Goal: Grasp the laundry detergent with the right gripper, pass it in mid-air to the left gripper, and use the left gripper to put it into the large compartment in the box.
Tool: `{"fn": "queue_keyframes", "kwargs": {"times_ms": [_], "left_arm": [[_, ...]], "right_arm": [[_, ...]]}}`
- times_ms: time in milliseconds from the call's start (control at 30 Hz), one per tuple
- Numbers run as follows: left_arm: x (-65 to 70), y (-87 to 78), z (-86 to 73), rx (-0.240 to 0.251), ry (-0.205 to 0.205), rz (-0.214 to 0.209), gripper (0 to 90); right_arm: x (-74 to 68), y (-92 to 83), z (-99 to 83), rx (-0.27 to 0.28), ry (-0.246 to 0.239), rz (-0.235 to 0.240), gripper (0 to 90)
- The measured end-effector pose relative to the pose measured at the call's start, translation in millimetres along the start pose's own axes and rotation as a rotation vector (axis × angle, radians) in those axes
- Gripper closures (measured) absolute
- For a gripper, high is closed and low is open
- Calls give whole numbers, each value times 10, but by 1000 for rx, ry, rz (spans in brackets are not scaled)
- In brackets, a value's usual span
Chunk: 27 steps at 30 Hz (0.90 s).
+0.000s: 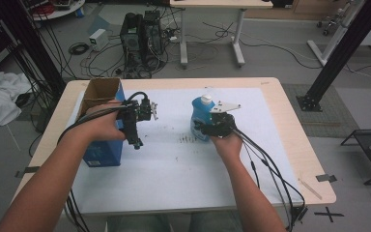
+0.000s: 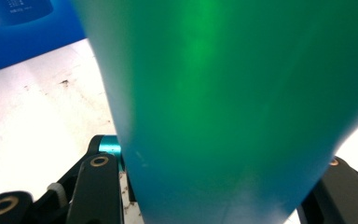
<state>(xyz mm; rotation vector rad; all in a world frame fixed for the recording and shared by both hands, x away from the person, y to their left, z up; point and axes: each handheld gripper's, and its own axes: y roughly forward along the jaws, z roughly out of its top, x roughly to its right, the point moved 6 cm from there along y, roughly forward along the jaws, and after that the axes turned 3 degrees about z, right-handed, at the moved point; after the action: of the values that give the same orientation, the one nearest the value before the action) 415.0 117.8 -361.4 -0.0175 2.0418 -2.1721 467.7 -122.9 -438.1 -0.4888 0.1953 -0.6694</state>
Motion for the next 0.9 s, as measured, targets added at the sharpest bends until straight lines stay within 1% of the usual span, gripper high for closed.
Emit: {"fn": "queue_keyframes", "kwargs": {"times_ms": [33,67,100,133,200,233,267,333,367,400,433,467,500,600,667,700,733,767,800,833,900], "left_arm": [[8,-11,19,7,8,-4,49],[20,-17,37,14,6,-2,49],[26,-32,53,9,17,-5,49],[44,-36,78,24,5,-3,49],[57,-74,112,16,26,-6,49],[66,-94,131,17,32,-3,49],[73,-120,150,19,41,1,49],[99,-169,190,33,50,-9,49],[107,-198,207,33,62,-9,49],[121,-228,226,32,70,-14,49],[134,-253,248,40,72,-13,49],[159,-278,269,46,67,-23,49],[165,-306,293,53,78,-16,49],[183,-389,353,45,100,-17,49],[196,-433,399,49,109,-14,49],[202,-456,423,49,113,-8,49],[208,-472,439,47,117,-13,49],[218,-492,467,51,121,-10,49],[229,-504,486,57,120,-20,49],[239,-528,514,54,129,-15,49],[261,-553,560,62,138,-19,49]], "right_arm": [[-4,-21,4,-1,-2,11,456],[-18,-45,17,1,-9,30,456],[-33,-69,31,1,-17,39,455],[-46,-91,51,9,-25,48,455],[-90,-146,83,17,-25,86,454],[-103,-175,100,23,-39,102,454],[-117,-201,117,33,-63,119,453],[-181,-265,137,31,-82,178,454],[-201,-286,148,36,-104,199,454],[-235,-320,149,28,-106,227,453],[-258,-347,158,33,-121,243,454],[-285,-371,163,33,-140,264,454],[-310,-395,168,34,-154,279,454],[-386,-459,174,25,-191,339,453],[-441,-501,180,26,-217,381,452],[-461,-508,181,28,-228,390,452],[-482,-511,186,38,-241,396,452],[-508,-516,188,43,-241,405,452],[-529,-524,186,44,-264,416,452],[-547,-528,187,45,-269,424,452],[-604,-544,172,35,-275,452,452]]}}
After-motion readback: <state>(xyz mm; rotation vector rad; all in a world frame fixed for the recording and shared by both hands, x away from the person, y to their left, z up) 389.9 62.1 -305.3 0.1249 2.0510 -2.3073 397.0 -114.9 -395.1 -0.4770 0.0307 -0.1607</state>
